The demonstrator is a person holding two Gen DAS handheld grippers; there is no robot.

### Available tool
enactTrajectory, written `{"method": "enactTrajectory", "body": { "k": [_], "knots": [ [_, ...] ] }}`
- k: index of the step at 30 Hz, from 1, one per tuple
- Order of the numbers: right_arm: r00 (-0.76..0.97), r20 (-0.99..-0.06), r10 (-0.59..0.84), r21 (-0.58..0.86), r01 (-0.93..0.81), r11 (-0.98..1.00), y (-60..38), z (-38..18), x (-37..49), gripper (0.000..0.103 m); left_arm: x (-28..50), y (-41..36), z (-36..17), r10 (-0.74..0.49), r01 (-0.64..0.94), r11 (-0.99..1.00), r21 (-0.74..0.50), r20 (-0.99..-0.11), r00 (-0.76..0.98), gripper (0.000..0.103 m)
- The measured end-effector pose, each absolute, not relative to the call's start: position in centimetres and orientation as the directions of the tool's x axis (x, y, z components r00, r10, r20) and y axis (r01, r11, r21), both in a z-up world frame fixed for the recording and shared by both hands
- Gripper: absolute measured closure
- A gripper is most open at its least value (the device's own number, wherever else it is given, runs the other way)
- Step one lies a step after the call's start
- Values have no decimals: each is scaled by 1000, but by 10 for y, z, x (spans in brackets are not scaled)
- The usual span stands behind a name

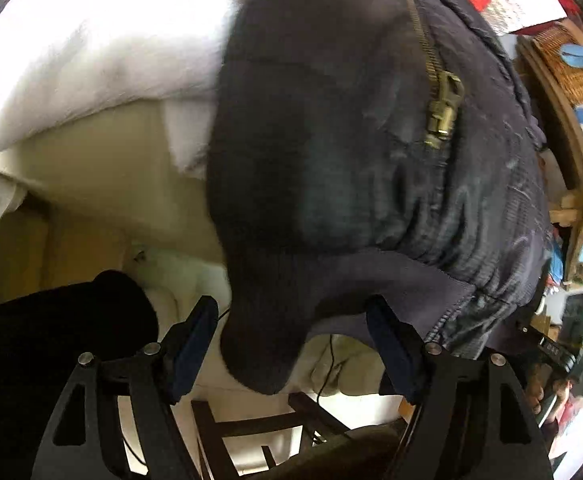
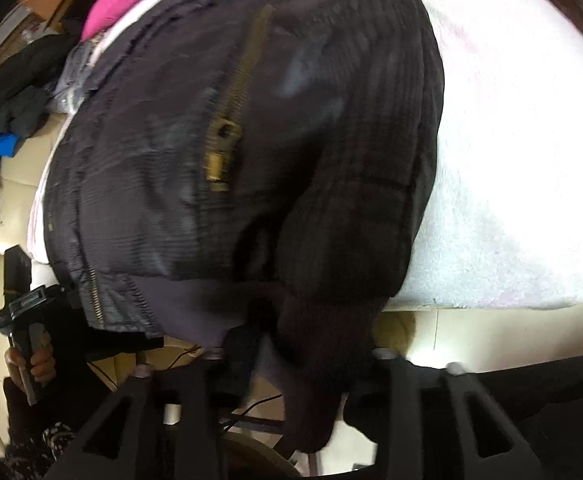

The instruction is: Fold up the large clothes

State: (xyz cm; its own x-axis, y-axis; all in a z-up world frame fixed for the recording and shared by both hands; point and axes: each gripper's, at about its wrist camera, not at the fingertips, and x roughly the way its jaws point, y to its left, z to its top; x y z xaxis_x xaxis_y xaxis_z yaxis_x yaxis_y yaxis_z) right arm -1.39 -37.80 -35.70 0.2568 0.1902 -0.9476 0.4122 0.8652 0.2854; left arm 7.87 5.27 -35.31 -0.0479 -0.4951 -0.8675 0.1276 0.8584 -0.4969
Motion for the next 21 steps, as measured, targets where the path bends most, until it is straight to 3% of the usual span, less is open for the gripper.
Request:
{"method": "enactTrajectory", "body": {
  "k": [2, 3, 4, 5, 7, 14, 21],
  "knots": [
    [266, -939, 216, 314, 413, 855, -385, -365, -11, 44, 75, 51, -348, -504, 161, 849, -502, -863, -34, 36],
    [267, -941, 206, 304, 404, 863, -386, -369, -6, 45, 73, 50, -346, -511, 179, 843, -508, -859, -34, 55],
    [264, -944, 196, 292, 399, 870, -384, -374, -8, 54, 72, 50, -345, -516, 187, 838, -513, -856, -37, 70],
    [267, -945, 190, 286, 388, 876, -383, -373, -9, 60, 70, 50, -343, -520, 192, 834, -517, -853, -36, 74],
    [269, -952, 146, 240, 362, 901, -377, -364, -11, 79, 66, 50, -336, -524, 206, 831, -517, -852, -23, 91],
    [362, -922, 134, 252, 302, 919, -372, -308, -32, 91, 54, 49, -295, -555, 278, 803, -527, -831, 28, 94],
    [549, -825, 137, 295, 210, 932, -378, -240, -36, 92, 72, 53, -243, -622, 370, 748, -551, -776, 102, 94]
  ]
}}
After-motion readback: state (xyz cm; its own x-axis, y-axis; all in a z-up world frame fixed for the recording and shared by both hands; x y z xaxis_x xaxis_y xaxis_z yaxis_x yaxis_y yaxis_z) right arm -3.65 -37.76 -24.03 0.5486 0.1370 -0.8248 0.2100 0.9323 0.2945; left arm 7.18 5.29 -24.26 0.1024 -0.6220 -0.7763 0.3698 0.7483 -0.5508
